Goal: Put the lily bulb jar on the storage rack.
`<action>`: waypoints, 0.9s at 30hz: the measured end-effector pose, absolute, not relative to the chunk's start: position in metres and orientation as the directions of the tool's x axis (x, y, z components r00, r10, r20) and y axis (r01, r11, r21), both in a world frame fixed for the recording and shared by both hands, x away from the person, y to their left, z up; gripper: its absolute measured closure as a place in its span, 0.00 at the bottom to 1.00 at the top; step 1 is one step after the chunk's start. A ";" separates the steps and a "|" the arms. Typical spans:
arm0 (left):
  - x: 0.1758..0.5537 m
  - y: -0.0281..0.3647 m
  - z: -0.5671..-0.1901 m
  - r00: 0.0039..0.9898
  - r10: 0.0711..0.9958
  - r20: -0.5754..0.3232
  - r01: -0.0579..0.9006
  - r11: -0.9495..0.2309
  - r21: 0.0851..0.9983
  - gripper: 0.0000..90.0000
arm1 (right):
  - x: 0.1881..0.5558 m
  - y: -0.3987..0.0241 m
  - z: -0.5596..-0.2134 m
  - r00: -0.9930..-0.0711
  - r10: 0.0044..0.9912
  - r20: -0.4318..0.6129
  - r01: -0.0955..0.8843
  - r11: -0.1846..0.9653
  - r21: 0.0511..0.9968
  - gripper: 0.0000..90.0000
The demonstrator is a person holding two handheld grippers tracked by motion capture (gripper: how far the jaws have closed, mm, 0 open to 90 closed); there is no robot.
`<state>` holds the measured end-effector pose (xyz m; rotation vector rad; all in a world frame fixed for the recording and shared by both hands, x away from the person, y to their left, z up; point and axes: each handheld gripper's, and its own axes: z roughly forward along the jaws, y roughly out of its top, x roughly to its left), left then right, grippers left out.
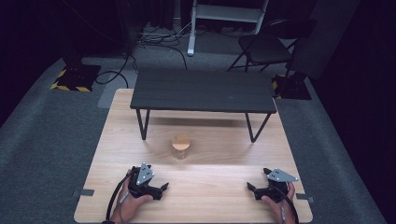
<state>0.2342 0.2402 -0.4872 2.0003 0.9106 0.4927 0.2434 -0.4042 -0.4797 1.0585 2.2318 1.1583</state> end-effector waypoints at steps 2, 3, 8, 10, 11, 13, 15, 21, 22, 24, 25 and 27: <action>0.234 0.240 -0.487 0.655 0.755 0.003 0.415 -0.364 0.834 0.00 | 0.243 -0.404 -0.480 -0.627 0.779 -0.014 0.437 0.366 0.821 0.00; 0.234 0.240 -0.487 0.655 0.755 0.003 0.415 -0.363 0.834 0.00 | 0.243 -0.404 -0.480 -0.627 0.779 -0.014 0.437 0.367 0.821 0.00; 0.234 0.240 -0.487 0.655 0.755 0.003 0.415 -0.363 0.834 0.00 | 0.243 -0.404 -0.480 -0.627 0.779 -0.013 0.437 0.367 0.821 0.00; 0.234 0.240 -0.487 0.655 0.755 0.003 0.415 -0.363 0.834 0.00 | 0.243 -0.404 -0.480 -0.627 0.779 -0.013 0.437 0.367 0.821 0.00; 0.234 0.240 -0.487 0.655 0.755 0.003 0.415 -0.363 0.834 0.01 | 0.243 -0.404 -0.480 -0.627 0.779 -0.014 0.437 0.367 0.821 0.00; 0.234 0.240 -0.487 0.655 0.755 0.003 0.415 -0.363 0.834 0.01 | 0.243 -0.404 -0.480 -0.627 0.779 -0.014 0.437 0.367 0.821 0.00; 0.234 0.240 -0.487 0.656 0.755 0.002 0.416 -0.363 0.834 0.00 | 0.243 -0.404 -0.480 -0.627 0.779 -0.013 0.437 0.366 0.821 0.00; 0.236 0.240 -0.484 0.658 0.753 0.001 0.424 -0.372 0.826 0.01 | 0.243 -0.404 -0.480 -0.627 0.779 -0.014 0.437 0.367 0.821 0.00; 0.237 0.240 -0.483 0.655 0.755 0.001 0.428 -0.373 0.823 0.01 | 0.243 -0.404 -0.480 -0.627 0.779 -0.014 0.437 0.366 0.821 0.00; 0.239 0.240 -0.481 0.651 0.759 -0.013 0.441 -0.364 0.820 0.01 | 0.243 -0.404 -0.480 -0.627 0.779 -0.014 0.437 0.366 0.821 0.00; 0.241 0.241 -0.479 0.652 0.758 -0.019 0.442 -0.359 0.822 0.01 | 0.243 -0.404 -0.480 -0.627 0.779 -0.014 0.437 0.366 0.821 0.00; 0.242 0.238 -0.473 0.654 0.756 0.012 0.415 -0.373 0.830 0.01 | 0.243 -0.404 -0.480 -0.626 0.780 -0.014 0.438 0.366 0.821 0.00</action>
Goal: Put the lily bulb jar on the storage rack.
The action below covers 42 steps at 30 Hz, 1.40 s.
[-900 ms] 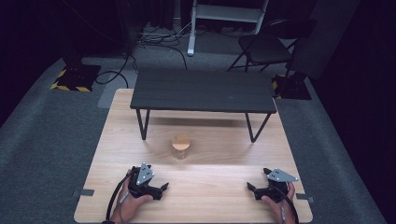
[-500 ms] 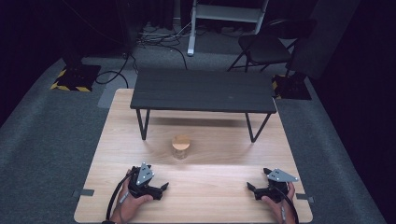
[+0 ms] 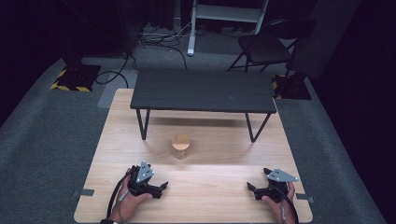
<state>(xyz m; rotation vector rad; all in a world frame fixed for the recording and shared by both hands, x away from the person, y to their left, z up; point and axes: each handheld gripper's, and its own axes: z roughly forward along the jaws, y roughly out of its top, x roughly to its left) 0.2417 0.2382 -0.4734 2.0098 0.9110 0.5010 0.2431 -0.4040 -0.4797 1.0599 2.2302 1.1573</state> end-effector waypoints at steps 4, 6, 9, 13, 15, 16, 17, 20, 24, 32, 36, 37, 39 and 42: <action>0.252 0.231 -0.460 0.660 0.751 0.019 0.377 -0.353 0.856 0.01 | 0.243 -0.404 -0.480 -0.626 0.780 -0.013 0.438 0.365 0.821 0.00; 0.259 0.227 -0.456 0.671 0.741 0.026 0.359 -0.356 0.863 0.01 | 0.243 -0.404 -0.480 -0.626 0.780 -0.014 0.438 0.366 0.821 0.00; 0.270 0.218 -0.448 0.689 0.723 0.052 0.325 -0.372 0.869 0.01 | 0.243 -0.404 -0.480 -0.624 0.781 -0.014 0.438 0.364 0.822 0.00; 0.288 0.210 -0.434 0.696 0.716 0.050 0.322 -0.374 0.870 0.01 | 0.242 -0.404 -0.480 -0.623 0.782 -0.014 0.439 0.363 0.822 0.00; 0.293 0.209 -0.431 0.700 0.713 0.043 0.328 -0.374 0.867 0.01 | 0.242 -0.404 -0.480 -0.623 0.782 -0.013 0.439 0.363 0.822 0.00; 0.301 0.206 -0.428 0.699 0.714 0.038 0.333 -0.372 0.866 0.01 | 0.242 -0.404 -0.480 -0.623 0.782 -0.013 0.439 0.363 0.822 0.00; 0.306 0.205 -0.427 0.702 0.712 0.029 0.341 -0.372 0.863 0.01 | 0.242 -0.404 -0.480 -0.623 0.782 -0.014 0.439 0.363 0.822 0.00; 0.318 0.198 -0.422 0.708 0.705 0.035 0.352 -0.395 0.849 0.02 | 0.242 -0.404 -0.480 -0.623 0.782 -0.014 0.438 0.363 0.822 0.00; 0.329 0.193 -0.421 0.725 0.688 0.034 0.345 -0.405 0.847 0.02 | 0.242 -0.404 -0.480 -0.623 0.782 -0.013 0.439 0.363 0.822 0.00; 0.349 0.181 -0.430 0.746 0.664 0.043 0.325 -0.420 0.848 0.09 | 0.242 -0.404 -0.480 -0.623 0.782 -0.013 0.439 0.363 0.822 0.00; 0.356 0.180 -0.436 0.741 0.671 0.021 0.333 -0.395 0.856 0.18 | 0.242 -0.404 -0.480 -0.623 0.782 -0.013 0.439 0.363 0.822 0.00; 0.356 0.180 -0.436 0.741 0.671 0.021 0.333 -0.395 0.856 0.21 | 0.242 -0.404 -0.480 -0.623 0.782 -0.013 0.439 0.363 0.822 0.00; 0.357 0.180 -0.437 0.742 0.670 0.026 0.329 -0.398 0.856 0.24 | 0.242 -0.404 -0.480 -0.623 0.782 -0.013 0.439 0.363 0.822 0.00; 0.359 0.182 -0.437 0.742 0.670 0.019 0.332 -0.392 0.858 0.26 | 0.242 -0.404 -0.480 -0.623 0.782 -0.012 0.440 0.362 0.822 0.00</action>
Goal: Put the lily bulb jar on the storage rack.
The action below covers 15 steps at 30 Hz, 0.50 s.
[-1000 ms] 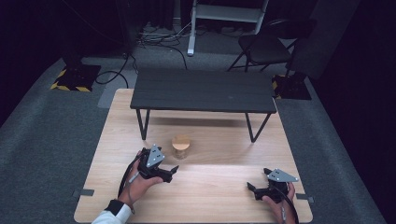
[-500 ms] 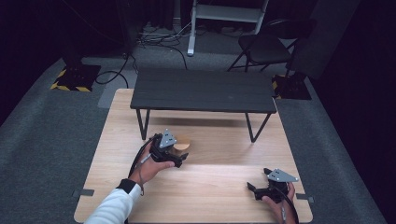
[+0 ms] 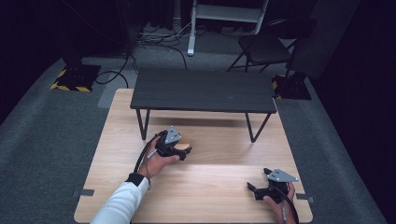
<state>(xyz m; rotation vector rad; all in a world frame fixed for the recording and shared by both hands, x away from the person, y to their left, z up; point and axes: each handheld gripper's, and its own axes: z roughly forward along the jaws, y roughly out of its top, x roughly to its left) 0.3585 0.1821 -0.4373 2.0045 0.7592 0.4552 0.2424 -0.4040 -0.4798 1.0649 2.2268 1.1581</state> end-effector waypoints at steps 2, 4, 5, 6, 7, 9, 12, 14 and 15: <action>0.358 0.182 -0.437 0.742 0.670 0.023 0.331 -0.396 0.857 0.26 | 0.242 -0.404 -0.480 -0.623 0.782 -0.011 0.440 0.362 0.822 0.00; 0.358 0.182 -0.436 0.741 0.671 0.023 0.333 -0.396 0.856 0.26 | 0.242 -0.404 -0.480 -0.623 0.782 -0.011 0.439 0.362 0.822 0.00; 0.358 0.182 -0.435 0.741 0.671 0.024 0.334 -0.400 0.853 0.26 | 0.242 -0.404 -0.480 -0.623 0.782 -0.011 0.440 0.362 0.822 0.00; 0.358 0.183 -0.434 0.742 0.670 0.026 0.335 -0.404 0.851 0.26 | 0.242 -0.404 -0.480 -0.623 0.782 -0.011 0.440 0.362 0.822 0.00; 0.357 0.183 -0.433 0.742 0.670 0.027 0.335 -0.406 0.850 0.26 | 0.242 -0.404 -0.480 -0.623 0.782 -0.012 0.439 0.362 0.822 0.00; 0.354 0.184 -0.430 0.736 0.676 0.028 0.335 -0.399 0.853 0.26 | 0.242 -0.404 -0.480 -0.623 0.782 -0.012 0.439 0.362 0.822 0.00; 0.350 0.186 -0.422 0.744 0.667 0.024 0.326 -0.394 0.859 0.26 | 0.242 -0.404 -0.480 -0.623 0.782 -0.012 0.439 0.362 0.822 0.00; 0.348 0.187 -0.410 0.765 0.644 0.035 0.311 -0.416 0.855 0.26 | 0.242 -0.404 -0.480 -0.623 0.782 -0.012 0.439 0.362 0.822 0.00; 0.347 0.188 -0.405 0.771 0.636 0.027 0.311 -0.414 0.856 0.26 | 0.242 -0.404 -0.480 -0.623 0.782 -0.012 0.439 0.363 0.822 0.00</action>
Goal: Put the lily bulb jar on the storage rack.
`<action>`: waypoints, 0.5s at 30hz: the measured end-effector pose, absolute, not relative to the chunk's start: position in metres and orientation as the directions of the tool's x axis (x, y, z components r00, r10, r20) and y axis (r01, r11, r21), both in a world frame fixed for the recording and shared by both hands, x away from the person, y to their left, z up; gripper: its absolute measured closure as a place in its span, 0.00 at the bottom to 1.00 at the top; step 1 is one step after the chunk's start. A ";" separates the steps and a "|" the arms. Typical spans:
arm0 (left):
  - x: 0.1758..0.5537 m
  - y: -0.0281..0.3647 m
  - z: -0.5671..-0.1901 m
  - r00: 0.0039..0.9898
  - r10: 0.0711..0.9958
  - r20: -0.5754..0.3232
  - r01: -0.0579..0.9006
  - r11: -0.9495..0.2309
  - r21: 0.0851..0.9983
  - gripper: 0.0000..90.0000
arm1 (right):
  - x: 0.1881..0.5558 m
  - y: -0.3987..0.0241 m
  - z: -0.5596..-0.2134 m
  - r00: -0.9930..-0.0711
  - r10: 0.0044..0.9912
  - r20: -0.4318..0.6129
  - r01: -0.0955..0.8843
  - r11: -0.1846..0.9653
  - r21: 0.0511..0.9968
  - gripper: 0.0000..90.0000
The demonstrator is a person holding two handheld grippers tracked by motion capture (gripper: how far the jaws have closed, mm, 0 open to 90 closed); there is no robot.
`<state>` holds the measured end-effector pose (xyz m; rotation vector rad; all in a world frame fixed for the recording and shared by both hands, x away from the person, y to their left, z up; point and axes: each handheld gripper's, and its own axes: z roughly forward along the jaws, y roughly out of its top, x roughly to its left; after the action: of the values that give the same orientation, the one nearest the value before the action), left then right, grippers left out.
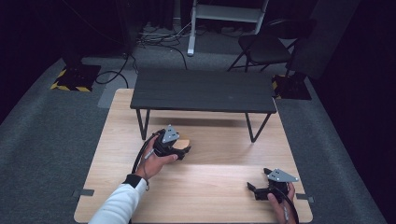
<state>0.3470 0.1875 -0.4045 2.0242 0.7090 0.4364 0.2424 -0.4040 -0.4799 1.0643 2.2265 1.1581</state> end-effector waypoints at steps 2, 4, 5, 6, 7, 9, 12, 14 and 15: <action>0.345 0.188 -0.391 0.782 0.623 0.025 0.306 -0.418 0.855 0.26 | 0.242 -0.404 -0.480 -0.623 0.782 -0.012 0.439 0.362 0.822 0.00; 0.343 0.188 -0.378 0.791 0.611 0.029 0.292 -0.419 0.859 0.26 | 0.242 -0.404 -0.480 -0.623 0.782 -0.012 0.439 0.363 0.822 0.00; 0.341 0.187 -0.371 0.794 0.606 0.039 0.280 -0.422 0.862 0.26 | 0.242 -0.404 -0.480 -0.623 0.782 -0.013 0.439 0.363 0.822 0.00; 0.339 0.187 -0.365 0.795 0.604 0.049 0.268 -0.422 0.866 0.26 | 0.242 -0.404 -0.480 -0.623 0.783 -0.013 0.439 0.362 0.822 0.00; 0.338 0.187 -0.358 0.798 0.600 0.054 0.257 -0.420 0.870 0.26 | 0.242 -0.404 -0.480 -0.623 0.783 -0.013 0.439 0.362 0.822 0.00; 0.337 0.187 -0.340 0.803 0.594 0.053 0.240 -0.403 0.883 0.26 | 0.242 -0.404 -0.480 -0.622 0.783 -0.013 0.439 0.363 0.822 0.00; 0.340 0.186 -0.323 0.804 0.592 0.053 0.226 -0.387 0.894 0.26 | 0.242 -0.404 -0.480 -0.622 0.783 -0.013 0.439 0.362 0.822 0.00; 0.342 0.184 -0.313 0.806 0.590 0.051 0.221 -0.379 0.899 0.26 | 0.241 -0.403 -0.480 -0.620 0.784 -0.013 0.440 0.361 0.822 0.00; 0.344 0.183 -0.308 0.807 0.588 0.049 0.219 -0.375 0.901 0.26 | 0.241 -0.403 -0.480 -0.619 0.785 -0.012 0.440 0.360 0.822 0.00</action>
<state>0.3440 0.1833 -0.3084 1.9549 0.6038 0.4464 0.2412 -0.4034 -0.4800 1.0684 2.2224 1.1567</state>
